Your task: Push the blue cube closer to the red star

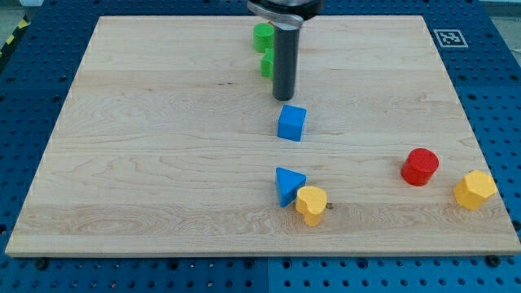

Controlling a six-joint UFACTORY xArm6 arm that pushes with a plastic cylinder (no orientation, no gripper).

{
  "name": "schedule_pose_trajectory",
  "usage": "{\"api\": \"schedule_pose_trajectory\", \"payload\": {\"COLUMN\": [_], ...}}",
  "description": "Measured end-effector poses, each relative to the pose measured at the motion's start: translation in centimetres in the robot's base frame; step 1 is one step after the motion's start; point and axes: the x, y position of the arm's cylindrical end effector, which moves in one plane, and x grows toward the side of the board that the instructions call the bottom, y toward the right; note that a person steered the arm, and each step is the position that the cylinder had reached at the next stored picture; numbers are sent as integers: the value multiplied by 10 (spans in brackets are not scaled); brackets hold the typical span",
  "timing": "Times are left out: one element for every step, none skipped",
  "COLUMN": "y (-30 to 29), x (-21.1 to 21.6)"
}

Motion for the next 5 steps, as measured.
{"api": "schedule_pose_trajectory", "payload": {"y": [1,-5,-24,-22,-19], "x": [-36,-46,-75,-74,-37]}}
